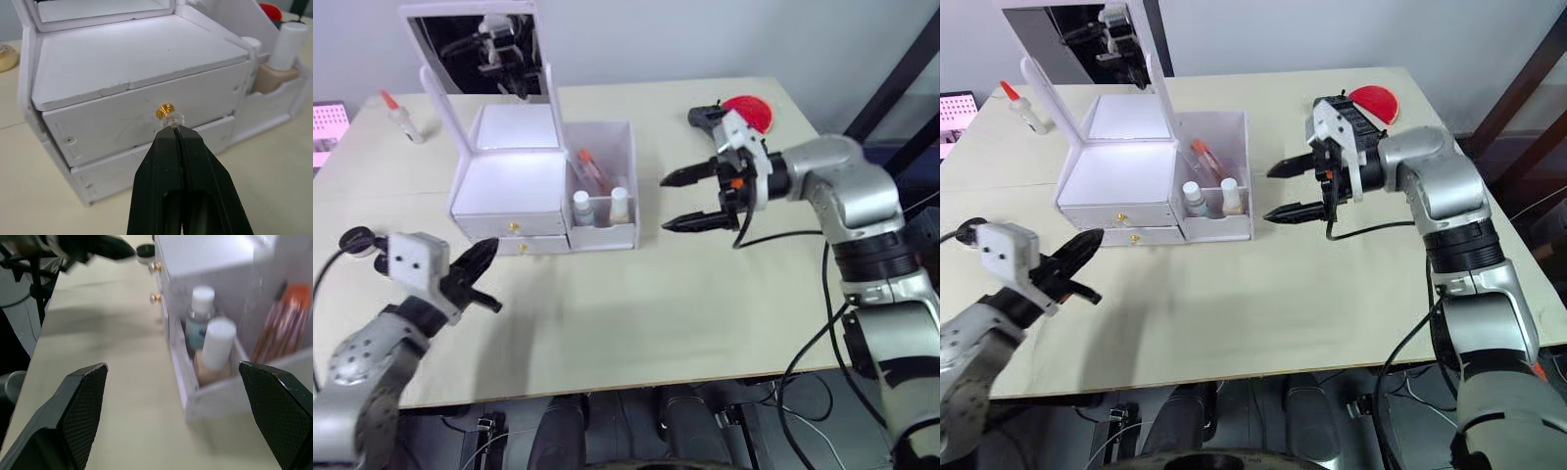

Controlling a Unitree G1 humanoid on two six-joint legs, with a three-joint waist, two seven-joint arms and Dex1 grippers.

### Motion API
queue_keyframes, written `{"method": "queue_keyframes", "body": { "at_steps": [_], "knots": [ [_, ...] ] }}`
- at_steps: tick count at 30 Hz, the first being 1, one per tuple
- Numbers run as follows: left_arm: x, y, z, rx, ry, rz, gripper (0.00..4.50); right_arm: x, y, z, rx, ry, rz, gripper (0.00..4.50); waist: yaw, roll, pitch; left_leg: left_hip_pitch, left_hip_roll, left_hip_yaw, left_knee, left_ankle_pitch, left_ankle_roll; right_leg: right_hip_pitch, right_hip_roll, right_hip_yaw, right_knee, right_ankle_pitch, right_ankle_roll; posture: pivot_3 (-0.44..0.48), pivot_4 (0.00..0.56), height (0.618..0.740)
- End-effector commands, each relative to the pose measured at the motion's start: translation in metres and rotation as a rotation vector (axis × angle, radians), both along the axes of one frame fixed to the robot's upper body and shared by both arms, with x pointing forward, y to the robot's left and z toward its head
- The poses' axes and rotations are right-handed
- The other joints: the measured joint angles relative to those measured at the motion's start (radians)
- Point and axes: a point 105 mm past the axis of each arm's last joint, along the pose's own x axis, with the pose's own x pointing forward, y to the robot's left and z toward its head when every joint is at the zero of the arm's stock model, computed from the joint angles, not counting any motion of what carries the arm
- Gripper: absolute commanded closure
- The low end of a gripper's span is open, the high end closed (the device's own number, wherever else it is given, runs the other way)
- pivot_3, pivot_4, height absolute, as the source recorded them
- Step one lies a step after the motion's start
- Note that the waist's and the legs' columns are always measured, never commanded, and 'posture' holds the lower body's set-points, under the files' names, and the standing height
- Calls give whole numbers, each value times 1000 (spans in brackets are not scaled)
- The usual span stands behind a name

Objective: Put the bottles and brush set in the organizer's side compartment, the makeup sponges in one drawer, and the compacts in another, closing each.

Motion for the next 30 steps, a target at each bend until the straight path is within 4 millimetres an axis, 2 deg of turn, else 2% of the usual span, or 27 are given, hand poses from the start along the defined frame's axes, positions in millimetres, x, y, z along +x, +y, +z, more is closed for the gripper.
{"method": "queue_keyframes", "body": {
  "at_steps": [1,4,8,9,13,18,22,30],
  "knots": [
    [-16,15,12,36,1,-7,3945,0,-23,11,53,0,-81,0,0,0,0,0,0,0,0,0,0,0,0,0,0,0,0,0,150,740],
    [-28,33,8,50,38,26,2618,4,-46,3,99,26,-176,0,-1,0,0,0,0,0,1,0,0,0,0,0,-2,-1,1,0,150,740],
    [-45,50,2,51,65,69,417,8,-79,-10,111,33,-308,0,-3,0,0,-1,0,0,-1,-2,-3,0,0,0,-12,0,0,0,150,740],
    [-53,59,0,54,77,91,41,10,-92,-13,128,31,-364,0,-4,0,0,-1,0,1,-1,-2,-3,2,0,0,-16,0,0,0,150,740],
    [-77,93,-1,78,59,226,41,21,-135,-20,208,4,-573,0,-18,0,0,-7,-1,5,2,-3,-5,0,-4,0,-20,0,-1,0,150,740],
    [-109,127,-10,109,89,346,41,13,-157,-34,158,-32,-607,0,-25,0,0,-10,-1,6,1,-4,-5,-4,-4,0,-17,1,-1,0,150,740],
    [-119,127,-16,87,107,356,41,18,-163,-43,102,-67,-649,0,-27,0,0,-10,0,5,0,-6,-2,-6,-3,0,-15,0,0,0,150,740],
    [-139,138,-25,82,148,424,41,22,-146,-47,67,-107,-594,0,-33,0,0,-11,-1,4,3,-6,-2,-2,-6,-2,-17,0,0,0,150,740]
  ]
}}
